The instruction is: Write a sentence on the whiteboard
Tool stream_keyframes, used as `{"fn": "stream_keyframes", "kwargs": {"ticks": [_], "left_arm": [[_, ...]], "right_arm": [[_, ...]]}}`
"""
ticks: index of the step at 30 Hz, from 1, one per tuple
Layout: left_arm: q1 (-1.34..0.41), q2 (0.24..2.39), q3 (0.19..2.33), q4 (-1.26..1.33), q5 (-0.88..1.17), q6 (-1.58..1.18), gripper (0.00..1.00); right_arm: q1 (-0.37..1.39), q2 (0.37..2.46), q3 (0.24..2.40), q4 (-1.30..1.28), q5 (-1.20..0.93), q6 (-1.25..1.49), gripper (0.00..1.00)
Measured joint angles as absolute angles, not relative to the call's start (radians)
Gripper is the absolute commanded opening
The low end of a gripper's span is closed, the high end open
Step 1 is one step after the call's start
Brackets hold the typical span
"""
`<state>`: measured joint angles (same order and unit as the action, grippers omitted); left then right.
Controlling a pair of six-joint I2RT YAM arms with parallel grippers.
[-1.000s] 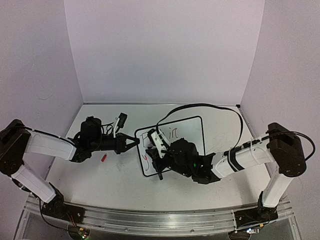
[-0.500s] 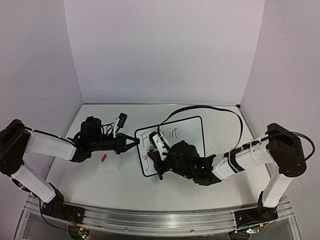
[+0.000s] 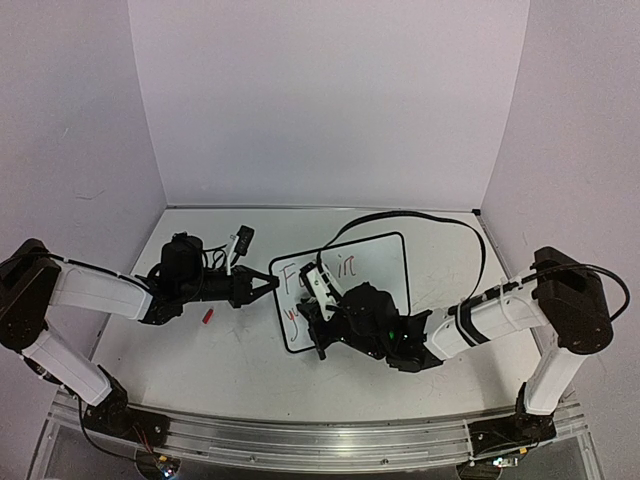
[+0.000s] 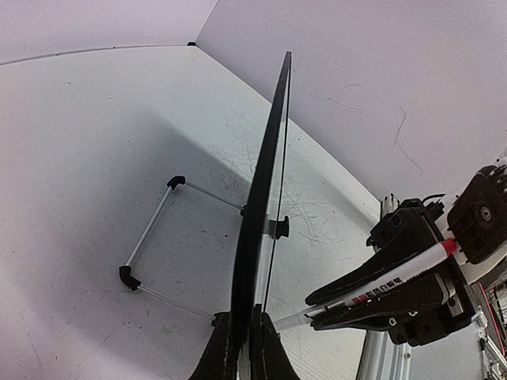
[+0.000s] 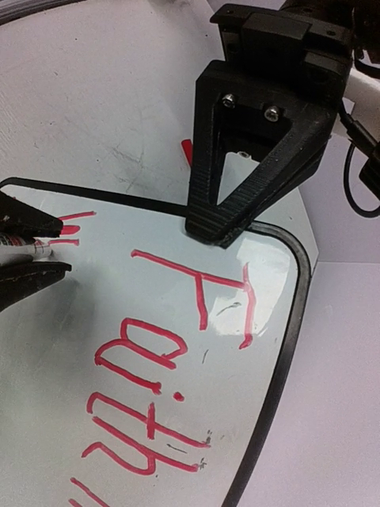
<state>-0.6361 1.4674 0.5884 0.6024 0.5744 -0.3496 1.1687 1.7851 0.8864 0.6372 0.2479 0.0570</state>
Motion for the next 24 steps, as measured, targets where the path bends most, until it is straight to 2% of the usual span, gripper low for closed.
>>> {"fn": "stream_keyframes", "kwargs": {"ticks": [24], "left_arm": [[-0.636, 1.465, 0.588, 0.601, 0.572, -0.348, 0.00]], "right_arm": [[1.168, 1.785, 0.899, 0.654, 0.261, 0.048, 0.00]]}}
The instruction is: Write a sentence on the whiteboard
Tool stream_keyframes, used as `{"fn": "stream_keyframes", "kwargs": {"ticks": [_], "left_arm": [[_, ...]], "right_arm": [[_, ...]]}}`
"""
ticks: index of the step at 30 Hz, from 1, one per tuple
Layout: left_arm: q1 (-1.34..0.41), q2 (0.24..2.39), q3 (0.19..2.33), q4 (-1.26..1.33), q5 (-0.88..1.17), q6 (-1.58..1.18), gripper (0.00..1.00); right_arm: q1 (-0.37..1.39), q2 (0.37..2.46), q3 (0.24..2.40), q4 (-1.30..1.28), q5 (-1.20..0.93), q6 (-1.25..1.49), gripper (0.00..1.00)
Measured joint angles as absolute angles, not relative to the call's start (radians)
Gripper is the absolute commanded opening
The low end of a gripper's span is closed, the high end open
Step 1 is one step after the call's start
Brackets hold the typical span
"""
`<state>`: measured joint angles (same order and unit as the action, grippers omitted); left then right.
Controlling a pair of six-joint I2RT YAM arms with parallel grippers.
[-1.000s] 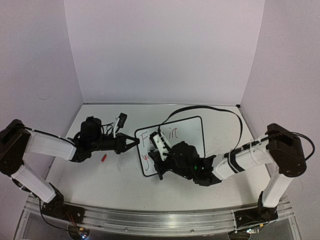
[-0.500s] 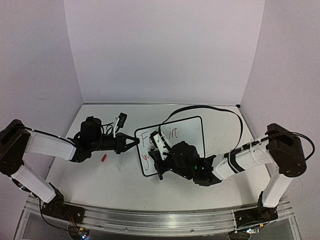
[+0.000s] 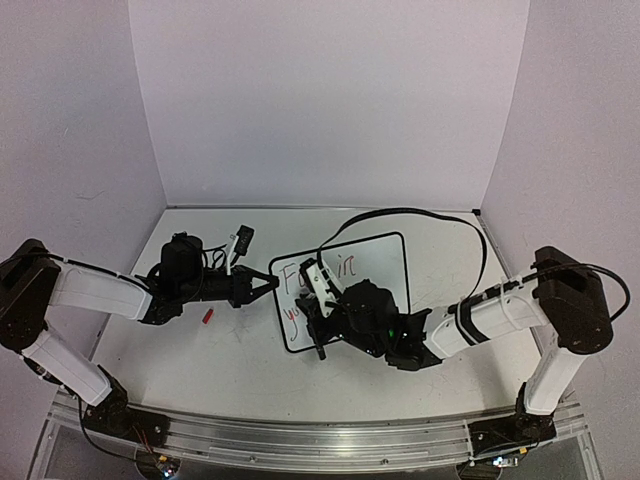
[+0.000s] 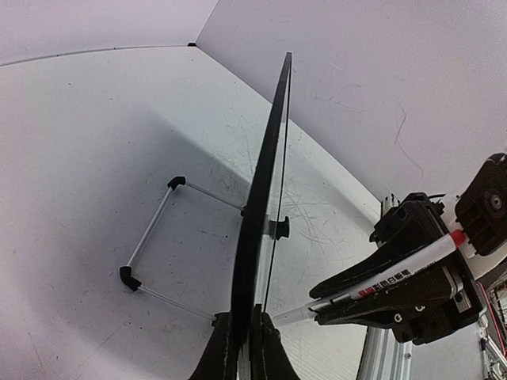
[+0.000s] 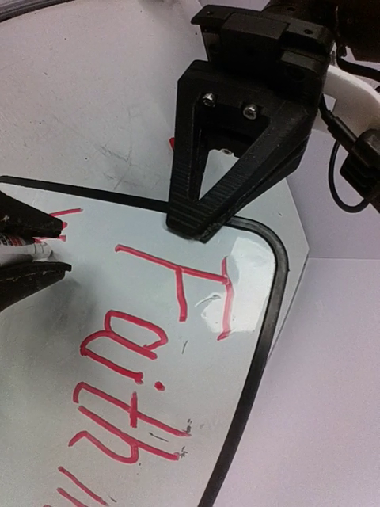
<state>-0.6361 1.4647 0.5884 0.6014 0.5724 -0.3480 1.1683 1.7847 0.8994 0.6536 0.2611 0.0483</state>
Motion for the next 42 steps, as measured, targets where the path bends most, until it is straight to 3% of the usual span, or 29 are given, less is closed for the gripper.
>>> {"fn": "stream_keyframes", "kwargs": {"ticks": [42], "left_arm": [[-0.637, 1.453, 0.588, 0.580, 0.572, -0.344, 0.00]], "right_arm": [[1.140, 1.720, 0.845, 0.695, 0.207, 0.068, 0.00]]}}
